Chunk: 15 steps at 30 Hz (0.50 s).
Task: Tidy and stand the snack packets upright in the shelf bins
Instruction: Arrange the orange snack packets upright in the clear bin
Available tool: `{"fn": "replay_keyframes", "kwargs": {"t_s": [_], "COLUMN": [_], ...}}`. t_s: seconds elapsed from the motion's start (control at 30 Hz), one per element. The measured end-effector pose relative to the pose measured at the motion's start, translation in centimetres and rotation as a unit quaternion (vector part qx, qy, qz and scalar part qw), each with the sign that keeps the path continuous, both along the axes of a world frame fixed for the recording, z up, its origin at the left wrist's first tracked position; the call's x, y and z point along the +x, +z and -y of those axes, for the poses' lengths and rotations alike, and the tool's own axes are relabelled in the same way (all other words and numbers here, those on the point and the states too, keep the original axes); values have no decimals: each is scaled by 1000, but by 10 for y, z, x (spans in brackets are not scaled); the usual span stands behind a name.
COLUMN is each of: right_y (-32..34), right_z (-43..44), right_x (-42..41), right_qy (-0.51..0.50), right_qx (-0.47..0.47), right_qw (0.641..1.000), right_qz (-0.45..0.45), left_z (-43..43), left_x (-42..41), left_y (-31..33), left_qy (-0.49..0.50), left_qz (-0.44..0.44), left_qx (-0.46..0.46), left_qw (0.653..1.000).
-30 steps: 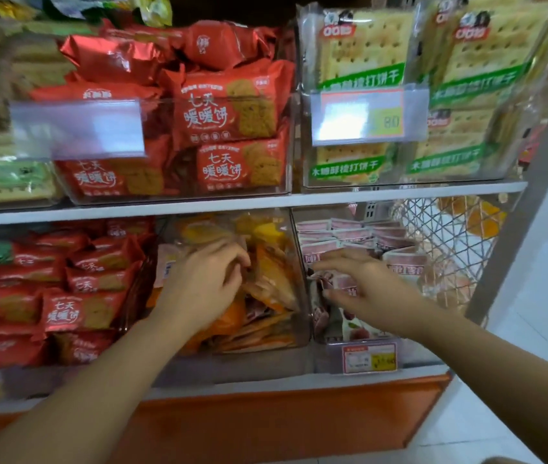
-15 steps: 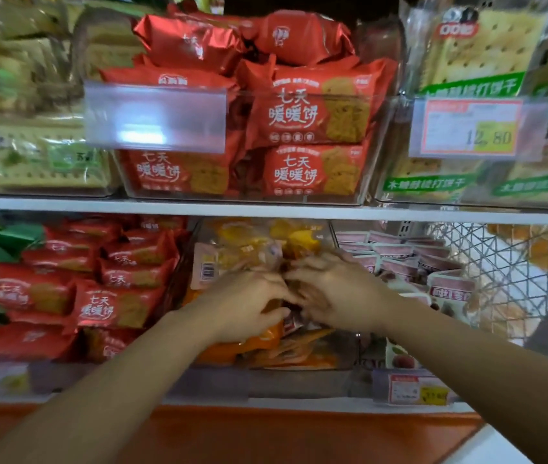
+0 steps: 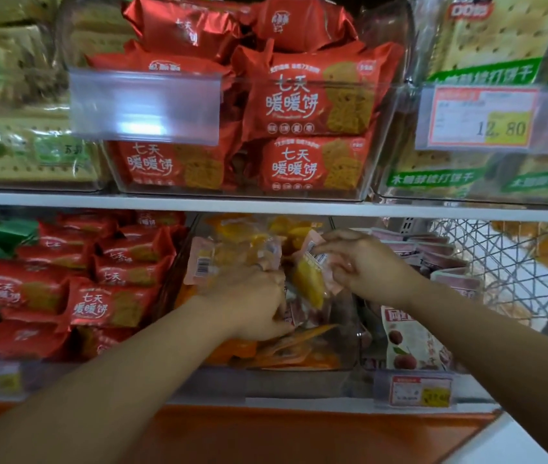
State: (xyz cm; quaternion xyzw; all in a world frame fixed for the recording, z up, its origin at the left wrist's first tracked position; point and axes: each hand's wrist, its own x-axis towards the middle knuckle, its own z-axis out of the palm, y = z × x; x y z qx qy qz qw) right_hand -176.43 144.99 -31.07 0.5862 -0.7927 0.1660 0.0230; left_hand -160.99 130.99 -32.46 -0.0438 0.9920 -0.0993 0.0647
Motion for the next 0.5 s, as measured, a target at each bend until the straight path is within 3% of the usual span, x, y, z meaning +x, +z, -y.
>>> {"fn": "replay_keyframes", "kwargs": {"t_s": [0.07, 0.2, 0.33, 0.43, 0.5], "right_y": [-3, -8, -13, -16, -18], "right_z": [1, -4, -9, -9, -8], "right_x": [0, -4, -8, -5, -3], "right_qy": [6, 8, 15, 21, 37], "right_qx": [-6, 18, 0, -11, -32], "right_qw": [1000, 1000, 1000, 999, 998], "right_qz": [1, -9, 14, 27, 46], "left_z": [-8, -15, -11, -4, -2], "left_x": [-8, -16, -5, 10, 18], "left_y": [-3, -8, -7, -1, 7], "left_qy": [10, -7, 3, 19, 38], "left_qz": [6, -67, -176, -365, -449], "left_qx": [-25, -69, -14, 64, 180], "left_qw": [1000, 995, 984, 928, 874]}}
